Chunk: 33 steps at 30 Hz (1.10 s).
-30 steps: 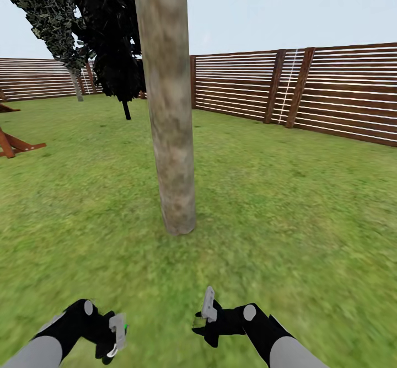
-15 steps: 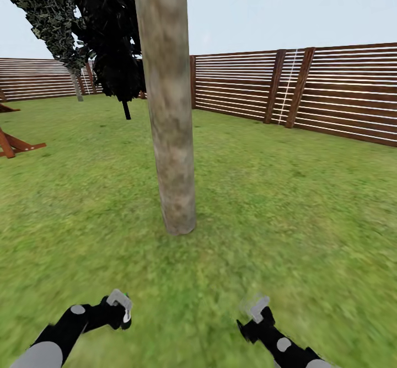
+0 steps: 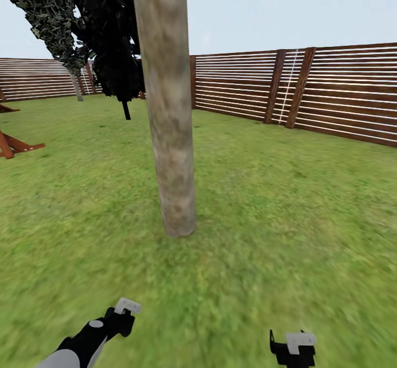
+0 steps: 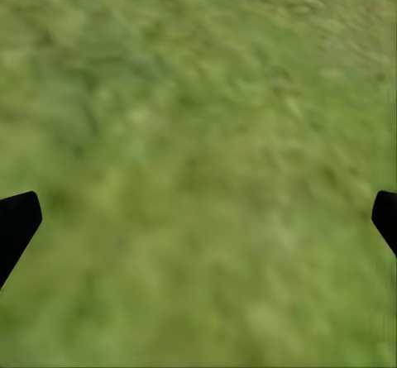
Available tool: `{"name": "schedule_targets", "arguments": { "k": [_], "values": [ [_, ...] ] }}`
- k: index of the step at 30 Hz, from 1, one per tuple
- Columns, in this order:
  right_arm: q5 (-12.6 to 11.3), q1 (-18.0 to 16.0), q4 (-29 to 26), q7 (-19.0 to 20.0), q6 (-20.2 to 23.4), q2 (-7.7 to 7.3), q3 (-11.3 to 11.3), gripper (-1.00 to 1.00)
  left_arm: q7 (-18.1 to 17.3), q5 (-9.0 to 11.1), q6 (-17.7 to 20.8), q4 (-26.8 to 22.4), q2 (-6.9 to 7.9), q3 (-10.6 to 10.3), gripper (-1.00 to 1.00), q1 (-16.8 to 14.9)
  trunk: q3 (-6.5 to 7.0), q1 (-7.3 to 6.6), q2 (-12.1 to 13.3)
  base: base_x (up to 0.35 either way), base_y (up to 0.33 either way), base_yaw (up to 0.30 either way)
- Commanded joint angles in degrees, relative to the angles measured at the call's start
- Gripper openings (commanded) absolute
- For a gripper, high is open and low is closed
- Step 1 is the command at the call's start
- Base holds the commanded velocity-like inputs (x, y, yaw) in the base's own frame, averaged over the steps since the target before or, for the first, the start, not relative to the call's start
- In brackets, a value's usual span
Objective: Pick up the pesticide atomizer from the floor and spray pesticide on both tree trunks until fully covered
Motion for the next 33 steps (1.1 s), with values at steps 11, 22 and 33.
{"name": "schedule_targets", "arguments": {
  "k": [11,22,33],
  "values": [
    [-0.17,0.09,0.45,-0.12,0.1,0.07,-0.06,1.0,0.91,-0.01,17.96,-2.75,-0.96,1.83,-1.0,-1.01,0.0,0.0,0.0,0.336,0.0,-0.051],
    [-0.17,0.09,0.43,-0.09,0.13,0.14,-0.06,1.0,0.38,-0.17,26.03,-4.67,-4.73,1.24,-1.0,-3.58,0.0,0.0,0.0,0.109,0.0,-0.248],
    [0.0,0.09,0.52,-0.09,0.09,0.16,0.01,1.0,0.67,-0.19,28.71,-4.7,-4.81,1.31,-1.0,-5.49,0.0,0.0,0.0,0.171,-0.047,-0.02]
  ]
}}
